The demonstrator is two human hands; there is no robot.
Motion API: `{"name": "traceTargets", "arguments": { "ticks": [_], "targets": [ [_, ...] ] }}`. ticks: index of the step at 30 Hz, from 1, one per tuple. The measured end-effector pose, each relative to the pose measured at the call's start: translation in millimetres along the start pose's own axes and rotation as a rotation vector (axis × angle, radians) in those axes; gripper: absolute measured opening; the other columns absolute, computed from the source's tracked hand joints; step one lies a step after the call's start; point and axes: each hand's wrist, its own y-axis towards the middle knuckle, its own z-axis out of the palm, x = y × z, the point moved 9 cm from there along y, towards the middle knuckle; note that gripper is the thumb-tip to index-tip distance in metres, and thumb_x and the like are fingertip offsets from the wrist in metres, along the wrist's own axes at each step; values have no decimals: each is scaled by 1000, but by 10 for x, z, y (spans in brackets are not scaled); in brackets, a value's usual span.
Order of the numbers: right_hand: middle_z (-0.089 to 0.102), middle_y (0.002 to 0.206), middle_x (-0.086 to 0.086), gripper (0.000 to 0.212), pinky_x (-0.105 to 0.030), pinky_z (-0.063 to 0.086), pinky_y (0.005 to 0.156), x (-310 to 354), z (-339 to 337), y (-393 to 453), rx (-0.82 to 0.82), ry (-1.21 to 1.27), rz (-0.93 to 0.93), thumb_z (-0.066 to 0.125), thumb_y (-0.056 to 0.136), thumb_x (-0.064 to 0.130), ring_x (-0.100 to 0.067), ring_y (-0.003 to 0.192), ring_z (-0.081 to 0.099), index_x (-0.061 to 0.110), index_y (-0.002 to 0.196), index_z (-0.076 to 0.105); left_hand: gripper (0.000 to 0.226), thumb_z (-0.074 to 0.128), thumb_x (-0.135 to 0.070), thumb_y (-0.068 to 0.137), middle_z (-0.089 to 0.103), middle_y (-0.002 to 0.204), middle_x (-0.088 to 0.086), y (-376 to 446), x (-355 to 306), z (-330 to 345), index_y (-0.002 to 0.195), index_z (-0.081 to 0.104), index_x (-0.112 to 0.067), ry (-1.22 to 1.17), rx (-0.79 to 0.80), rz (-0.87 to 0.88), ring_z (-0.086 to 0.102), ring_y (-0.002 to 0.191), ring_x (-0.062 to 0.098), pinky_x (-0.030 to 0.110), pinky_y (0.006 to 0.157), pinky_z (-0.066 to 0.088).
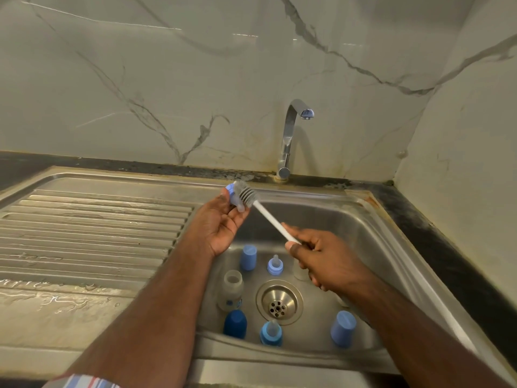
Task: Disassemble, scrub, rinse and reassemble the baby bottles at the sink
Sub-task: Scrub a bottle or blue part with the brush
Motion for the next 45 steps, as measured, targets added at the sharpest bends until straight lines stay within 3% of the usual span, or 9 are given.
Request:
{"name": "traceTargets", "arguments": {
  "ticks": [2,9,14,20,24,31,35,39,45],
  "targets": [
    [57,61,26,40,-14,39,47,-57,-10,22,9,-19,13,58,100,29,3,45,49,42,138,55,27,45,-12,107,72,86,24,2,-15,13,116,56,11,7,10,12,76,79,30,40,73,64],
    [51,53,41,41,-12,39,46,-55,-46,35,12,-91,0,59,100,28,3,45,50,38,139,55,29,42,-15,109,71,104,31,22,-8,-9,116,54,10,-15,-26,17,74,91,38,44,69,64],
    [53,51,35,40,-17,40,44,-35,-47,12,89,-103,8,60,99,25,-2,42,47,36,137,59,27,42,-15,109,65,113,33,68,-57,-105,118,53,8,-13,-74,35,70,101,39,49,87,60],
    [56,73,30,40,-8,38,46,-18,-23,46,29,-153,-33,60,99,29,9,53,54,38,137,58,28,45,-12,107,65,113,36,42,-5,-87,119,52,13,12,-44,-7,75,87,41,47,68,64],
    [70,108,23,38,-9,40,51,-19,-77,34,82,-227,-32,62,97,31,8,58,57,42,133,60,31,52,-11,105,58,126,36,95,-37,-198,125,50,12,1,-96,14,71,101,43,49,74,63],
    [68,118,22,42,-16,52,65,-4,-41,31,22,-275,-43,60,98,35,-5,78,65,45,138,54,24,53,-6,102,57,123,33,37,0,-141,120,53,12,10,-102,-22,67,110,45,47,61,63],
    [67,125,20,40,-18,52,80,-25,-54,29,79,-314,-30,61,98,33,0,90,64,39,138,57,28,55,-6,102,54,128,32,47,-29,-182,125,51,9,24,-139,6,65,113,43,43,71,64],
    [69,113,21,41,-15,52,62,-27,-111,23,-8,-272,-33,60,98,35,-4,74,64,44,138,55,22,54,-6,102,61,123,33,24,23,-153,119,54,8,51,-107,-29,69,109,44,48,73,64],
    [70,114,22,41,-11,44,63,-60,-56,48,66,-355,-21,60,98,36,2,73,62,43,138,56,15,54,-5,101,55,128,30,20,0,-201,113,53,5,26,-175,6,67,110,42,42,71,64]
  ]
}}
